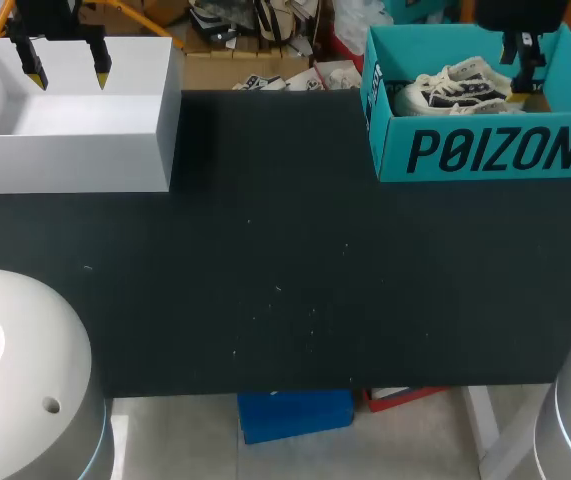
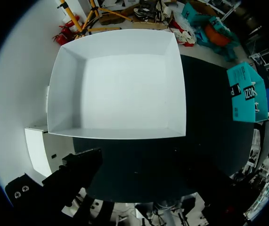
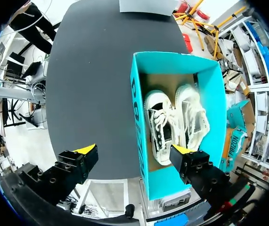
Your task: Take the shoe out of the shoebox, open the shoe tongue, remove and reinsert the insole, then place the shoe into the shoebox
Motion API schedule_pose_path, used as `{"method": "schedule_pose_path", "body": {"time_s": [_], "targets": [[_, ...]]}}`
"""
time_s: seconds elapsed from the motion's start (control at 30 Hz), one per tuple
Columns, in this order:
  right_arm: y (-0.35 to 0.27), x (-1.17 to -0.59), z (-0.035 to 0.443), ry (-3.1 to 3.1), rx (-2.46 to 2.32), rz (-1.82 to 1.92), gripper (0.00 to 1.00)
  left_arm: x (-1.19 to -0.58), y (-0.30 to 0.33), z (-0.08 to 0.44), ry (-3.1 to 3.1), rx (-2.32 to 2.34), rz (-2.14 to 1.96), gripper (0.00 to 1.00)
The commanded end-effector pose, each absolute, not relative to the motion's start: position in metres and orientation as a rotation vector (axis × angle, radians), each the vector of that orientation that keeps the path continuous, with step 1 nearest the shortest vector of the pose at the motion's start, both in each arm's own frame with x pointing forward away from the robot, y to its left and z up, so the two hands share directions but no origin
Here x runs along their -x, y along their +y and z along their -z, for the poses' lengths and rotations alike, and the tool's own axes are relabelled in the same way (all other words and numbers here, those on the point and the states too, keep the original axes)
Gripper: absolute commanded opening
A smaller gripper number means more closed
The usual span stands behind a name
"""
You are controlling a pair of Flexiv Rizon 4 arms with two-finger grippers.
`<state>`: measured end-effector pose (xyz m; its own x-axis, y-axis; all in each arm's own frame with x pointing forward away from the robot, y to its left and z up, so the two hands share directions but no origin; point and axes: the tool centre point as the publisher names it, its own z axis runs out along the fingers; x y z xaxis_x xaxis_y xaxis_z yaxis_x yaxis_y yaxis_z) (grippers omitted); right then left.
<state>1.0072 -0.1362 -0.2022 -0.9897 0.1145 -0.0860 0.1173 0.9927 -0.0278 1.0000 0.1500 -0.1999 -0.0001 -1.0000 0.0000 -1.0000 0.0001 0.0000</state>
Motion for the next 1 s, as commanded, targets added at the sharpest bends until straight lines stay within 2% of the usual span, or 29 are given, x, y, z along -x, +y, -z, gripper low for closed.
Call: {"method": "schedule_pose_path", "body": {"time_s": [0.03, 0.5, 0.93, 1.0], "targets": [[-0.128, -1.022, 0.207, 3.060, -0.158, 0.073, 1.00, -1.000, 0.150, 0.200, 2.221, 2.222, 0.000, 1.00], [-0.129, -1.080, 0.238, 3.060, -0.087, 0.051, 1.00, -1.000, 0.150, 0.200, 2.221, 2.222, 0.000, 1.00], [-0.141, -1.117, 0.293, 3.063, -0.097, 0.080, 1.00, -1.000, 0.150, 0.200, 2.221, 2.222, 0.000, 1.00], [-0.144, -1.121, 0.302, 3.062, -0.119, 0.071, 0.93, -1.000, 0.150, 0.200, 2.221, 2.222, 0.000, 1.00]]}}
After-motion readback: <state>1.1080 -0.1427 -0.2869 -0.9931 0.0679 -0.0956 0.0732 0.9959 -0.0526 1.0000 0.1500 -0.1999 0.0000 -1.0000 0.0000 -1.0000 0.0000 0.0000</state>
